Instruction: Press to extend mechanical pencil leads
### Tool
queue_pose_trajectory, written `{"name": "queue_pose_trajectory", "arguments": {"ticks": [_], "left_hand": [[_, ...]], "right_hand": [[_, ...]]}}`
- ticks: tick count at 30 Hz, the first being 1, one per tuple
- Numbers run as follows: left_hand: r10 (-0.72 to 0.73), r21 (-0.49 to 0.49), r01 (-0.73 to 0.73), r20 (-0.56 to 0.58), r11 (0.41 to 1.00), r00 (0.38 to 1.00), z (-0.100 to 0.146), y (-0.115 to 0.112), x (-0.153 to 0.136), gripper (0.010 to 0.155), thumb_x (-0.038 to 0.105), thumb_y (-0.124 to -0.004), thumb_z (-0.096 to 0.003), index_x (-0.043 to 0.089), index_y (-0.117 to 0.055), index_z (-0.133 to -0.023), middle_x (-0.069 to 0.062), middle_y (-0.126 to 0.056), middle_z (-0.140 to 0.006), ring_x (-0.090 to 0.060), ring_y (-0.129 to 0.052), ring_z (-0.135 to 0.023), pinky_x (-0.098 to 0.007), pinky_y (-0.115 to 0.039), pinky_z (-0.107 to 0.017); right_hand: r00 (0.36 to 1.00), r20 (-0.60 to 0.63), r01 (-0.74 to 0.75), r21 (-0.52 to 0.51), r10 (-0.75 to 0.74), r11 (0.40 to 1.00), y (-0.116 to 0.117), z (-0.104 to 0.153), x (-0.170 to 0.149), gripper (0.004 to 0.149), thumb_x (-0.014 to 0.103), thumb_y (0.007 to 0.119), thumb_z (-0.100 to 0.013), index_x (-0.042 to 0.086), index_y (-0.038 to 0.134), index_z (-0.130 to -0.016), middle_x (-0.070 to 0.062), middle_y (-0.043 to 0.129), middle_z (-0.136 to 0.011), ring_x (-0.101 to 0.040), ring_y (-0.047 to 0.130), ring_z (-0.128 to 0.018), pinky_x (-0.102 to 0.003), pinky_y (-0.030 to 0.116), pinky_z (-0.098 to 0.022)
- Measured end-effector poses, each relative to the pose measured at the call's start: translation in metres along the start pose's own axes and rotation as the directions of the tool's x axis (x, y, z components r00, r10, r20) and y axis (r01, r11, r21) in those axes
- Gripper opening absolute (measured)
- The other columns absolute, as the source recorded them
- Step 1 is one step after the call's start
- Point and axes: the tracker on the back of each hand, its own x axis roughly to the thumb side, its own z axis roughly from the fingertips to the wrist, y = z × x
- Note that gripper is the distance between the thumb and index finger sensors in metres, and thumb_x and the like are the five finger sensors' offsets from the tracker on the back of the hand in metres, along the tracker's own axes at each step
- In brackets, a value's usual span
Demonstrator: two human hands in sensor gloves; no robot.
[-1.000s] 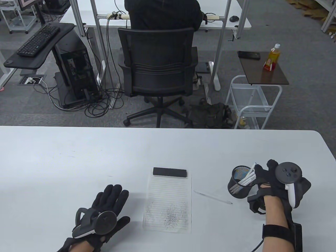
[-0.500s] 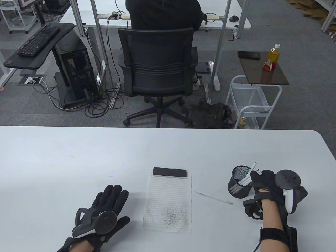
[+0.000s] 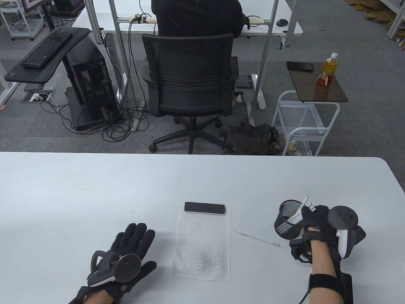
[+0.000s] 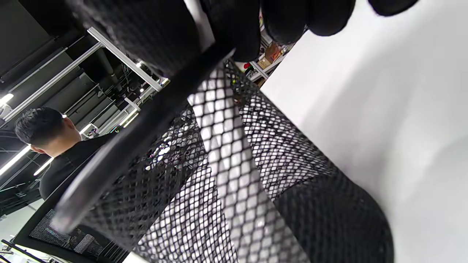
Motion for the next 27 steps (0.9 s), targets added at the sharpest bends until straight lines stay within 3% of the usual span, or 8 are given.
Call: {"name": "queue_pose_trajectory", "arguments": {"ticks": [9,18,21,23,27], "left_hand": [[0.002,0.000,-0.002,0.000,1.000,1.000,0.000,0.000,0.000,0.089,0.064,-0.064,-0.0451,0.024,-0.025,-0.114,-0.013,-0.023,-0.120,-0.048,-0.031,-0.111,-0.065,-0.041,-0.077],[0.001,0.007,-0.001,0.002,1.000,1.000,0.000,0.000,0.000,0.089,0.064,-0.064,-0.0452,0.024,-0.025,-0.114,-0.013,-0.023,-0.120,-0.048,-0.031,-0.111,-0.065,-0.041,-0.077],[0.002,0.010,-0.003,0.004,1.000,1.000,0.000,0.001,0.000,0.089,0.064,-0.064,-0.0452,0.024,-0.024,-0.114,-0.013,-0.023,-0.120,-0.048,-0.031,-0.111,-0.065,-0.041,-0.077],[0.001,0.010,-0.002,0.006,1.000,1.000,0.000,0.000,0.000,0.089,0.064,-0.064,-0.0452,0.024,-0.025,-0.114,-0.013,-0.023,-0.120,-0.048,-0.031,-0.111,-0.065,-0.041,-0.077],[0.004,0.012,-0.004,0.010,1.000,1.000,0.001,0.000,0.001,0.089,0.064,-0.064,-0.0452,0.024,-0.025,-0.114,-0.013,-0.023,-0.120,-0.048,-0.031,-0.111,-0.065,-0.041,-0.077]], "right_hand": [[0.999,0.030,0.037,-0.018,-0.036,0.999,-0.008,0.002,0.002,0.044,0.036,0.092,-0.051,0.006,0.084,-0.082,-0.025,0.064,-0.100,-0.058,0.065,-0.092,-0.075,0.057,-0.063],[0.974,0.198,0.124,-0.085,-0.105,0.989,-0.049,0.014,0.039,0.046,0.037,0.090,-0.052,0.005,0.082,-0.084,-0.024,0.064,-0.101,-0.058,0.064,-0.093,-0.077,0.054,-0.064],[0.916,0.299,0.298,-0.053,-0.269,0.953,-0.066,0.026,0.065,0.046,0.036,0.090,-0.052,0.004,0.082,-0.084,-0.025,0.064,-0.101,-0.058,0.064,-0.094,-0.078,0.054,-0.064],[0.882,0.380,0.317,-0.041,-0.279,0.948,-0.071,0.035,0.080,0.046,0.036,0.089,-0.052,0.005,0.080,-0.085,-0.024,0.065,-0.101,-0.056,0.066,-0.094,-0.077,0.055,-0.064],[0.811,0.480,0.355,0.050,-0.334,0.934,-0.059,0.057,0.109,0.047,0.034,0.088,-0.052,0.005,0.078,-0.087,-0.026,0.070,-0.098,-0.057,0.072,-0.091,-0.077,0.060,-0.062]]}}
